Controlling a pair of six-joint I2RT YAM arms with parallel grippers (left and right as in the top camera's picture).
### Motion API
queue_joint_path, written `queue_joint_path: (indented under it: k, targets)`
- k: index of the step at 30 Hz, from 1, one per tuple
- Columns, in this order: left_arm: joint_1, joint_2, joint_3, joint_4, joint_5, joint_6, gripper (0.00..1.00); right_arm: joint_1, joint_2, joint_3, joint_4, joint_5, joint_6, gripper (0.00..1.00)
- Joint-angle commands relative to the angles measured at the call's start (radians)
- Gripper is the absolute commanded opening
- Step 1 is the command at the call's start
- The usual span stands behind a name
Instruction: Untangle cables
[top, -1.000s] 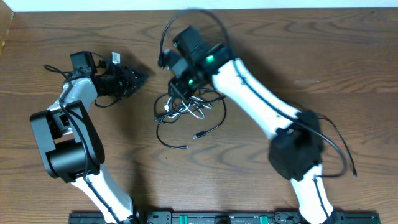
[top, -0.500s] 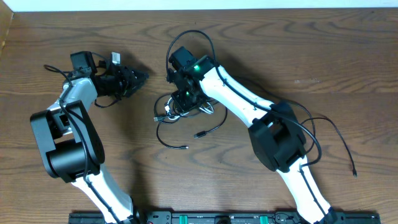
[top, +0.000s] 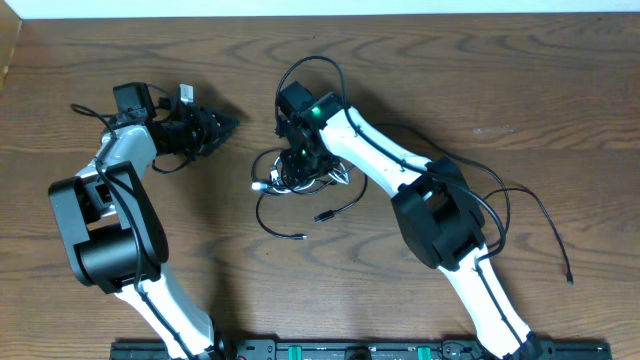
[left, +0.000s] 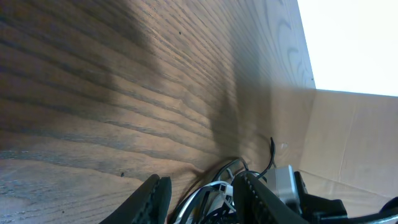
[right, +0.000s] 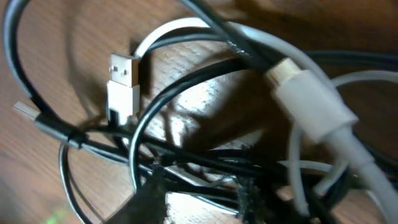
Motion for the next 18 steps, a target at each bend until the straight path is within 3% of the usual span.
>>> queue_joint_path:
  k: [1,2,8,9,11,13,18]
  targets:
    - [-0.002,0.000,-0.004,-0.001,-0.006,0.002,0.39,-0.016,0.038,-0.004,0.008,0.049,0.013,0.10]
    - [-0.002,0.000,-0.004,-0.001,-0.006,0.002,0.39,-0.019,0.034,0.019,0.013,0.019,0.009,0.01]
    - [-0.002,0.000,-0.004,-0.001,-0.006,0.002,0.39,-0.038,0.021,0.189,-0.003,-0.070,-0.050,0.01]
    - [-0.002,0.000,-0.004,-0.002,-0.006,0.002,0.39,-0.040,0.021,0.215,-0.020,-0.071,-0.080,0.03]
    - [-0.002,0.000,-0.004,-0.003,-0.006,0.002,0.39,-0.040,0.021,0.249,-0.070,-0.074,-0.165,0.18]
    - [-0.002,0.000,-0.004,-0.003,-0.006,0.002,0.39,-0.026,0.021,0.259,-0.180,-0.075,-0.362,0.29]
    - [-0.002,0.000,-0.004,-0.003,-0.006,0.002,0.40,0.011,0.021,0.259,-0.354,-0.070,-0.800,0.35]
